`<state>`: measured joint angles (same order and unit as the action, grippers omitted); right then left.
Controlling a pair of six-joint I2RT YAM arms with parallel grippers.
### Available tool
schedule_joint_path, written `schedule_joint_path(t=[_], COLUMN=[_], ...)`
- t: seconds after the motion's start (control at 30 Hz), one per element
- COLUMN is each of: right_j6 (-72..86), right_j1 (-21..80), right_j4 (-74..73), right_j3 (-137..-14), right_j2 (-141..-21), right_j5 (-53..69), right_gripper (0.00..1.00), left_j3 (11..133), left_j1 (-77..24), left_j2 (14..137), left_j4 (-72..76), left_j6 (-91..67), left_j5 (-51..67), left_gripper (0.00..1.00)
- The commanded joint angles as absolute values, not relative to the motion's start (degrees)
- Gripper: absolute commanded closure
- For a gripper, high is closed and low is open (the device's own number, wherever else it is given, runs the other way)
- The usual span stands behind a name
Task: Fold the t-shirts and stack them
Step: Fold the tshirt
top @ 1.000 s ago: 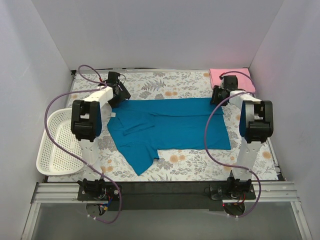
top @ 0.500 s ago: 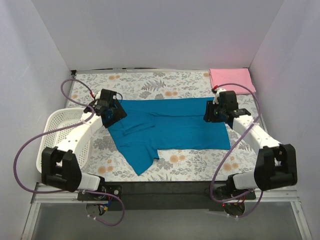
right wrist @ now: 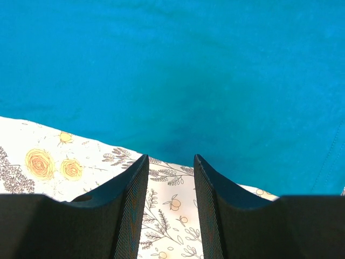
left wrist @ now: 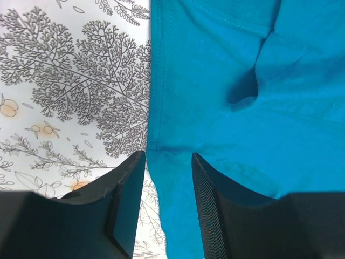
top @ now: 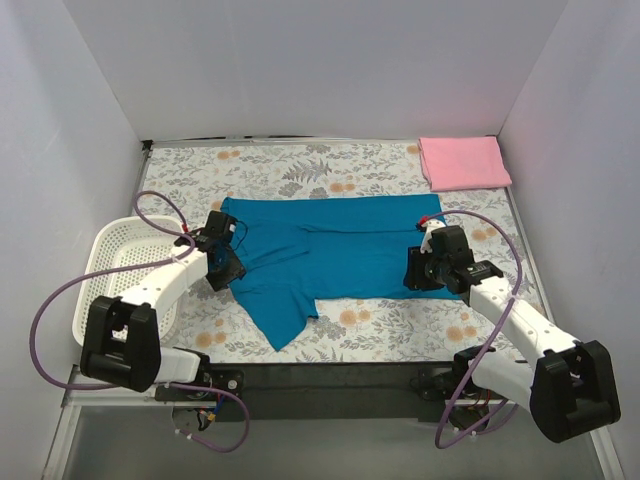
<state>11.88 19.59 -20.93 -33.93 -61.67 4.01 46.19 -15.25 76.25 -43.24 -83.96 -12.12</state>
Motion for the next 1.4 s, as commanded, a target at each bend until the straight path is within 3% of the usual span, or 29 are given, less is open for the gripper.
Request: schedule_joint_path(t=[0.0,0.6,0.83,1.07,1.17,1.37], right_j6=[12.31,12.83,14.5,16.79,18.02,19.95], right_j1=[19.78,19.78,19.69,16.97,14.43,7.31], right_j4=[-19.95,-20.04,-22.32,-24.96,-25.57,-26.19], right_j3=[-32.96,-31.9,-33.22,-33.84,-33.49,-33.22], right_j2=[-59.24,-58.8,-59.24,-59.5,-59.94,-62.49], right_j5=[3.08,1.94,-2.9,-8.08,-9.4,-11.42], right_gripper=[0.55,0.55,0.54,0.37,0.35,0.42], left_j3=[45.0,40.69,39.81,40.52,40.52,40.43], left_j1=[-15.47,-16.61,-16.7,-16.79,-16.7,-16.7], left_j2=[77.17,82.0,83.23,84.2,84.02,82.88], left_j4=[-41.05,-39.2,-38.58,-38.23,-38.06,-37.97], left_j6=[-84.99,-86.05,-85.78,-84.9,-84.55,-84.2], left_j5=[-11.95,-12.3,-13.45,-13.54,-13.01,-12.83], left_gripper=[0.62,0.63,0.74,0.9,0.97,1.0])
